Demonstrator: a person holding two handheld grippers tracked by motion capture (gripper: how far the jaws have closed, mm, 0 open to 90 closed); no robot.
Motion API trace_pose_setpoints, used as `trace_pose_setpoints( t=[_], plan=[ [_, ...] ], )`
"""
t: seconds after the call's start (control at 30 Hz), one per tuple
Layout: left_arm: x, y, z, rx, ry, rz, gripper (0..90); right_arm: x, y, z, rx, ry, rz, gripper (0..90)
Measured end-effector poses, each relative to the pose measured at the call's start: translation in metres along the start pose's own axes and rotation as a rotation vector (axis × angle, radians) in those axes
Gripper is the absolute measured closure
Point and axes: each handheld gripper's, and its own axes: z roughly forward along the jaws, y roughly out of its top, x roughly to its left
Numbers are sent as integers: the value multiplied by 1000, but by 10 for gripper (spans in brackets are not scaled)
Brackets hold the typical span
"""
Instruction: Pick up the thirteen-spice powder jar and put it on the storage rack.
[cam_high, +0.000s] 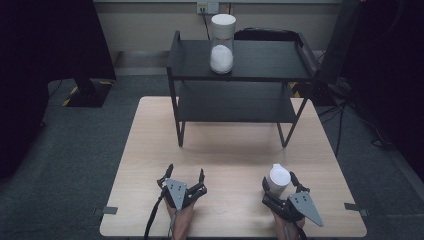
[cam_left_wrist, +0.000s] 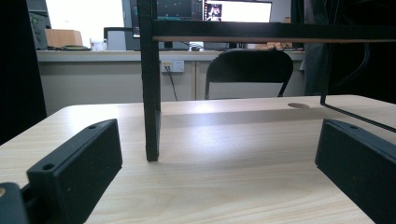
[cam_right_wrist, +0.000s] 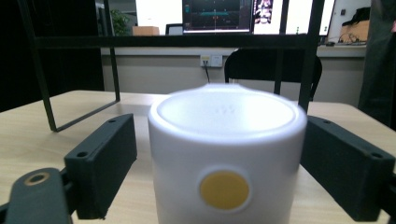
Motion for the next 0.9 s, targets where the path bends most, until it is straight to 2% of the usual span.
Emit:
trace_pose_setpoints(
  t=[0.27, 0.53, 0.9],
  plan=[
    [0, 0, 0, 0, 0, 0, 1, -5, -3, 3, 22, 12, 39, 201],
    [0, 0, 0, 0, 0, 0, 1, -5, -4, 3, 30, 13, 26, 291],
    [0, 0, 0, 1, 0, 0, 1, -8, 1, 3, 49, 24, 14, 300]
  ],
)
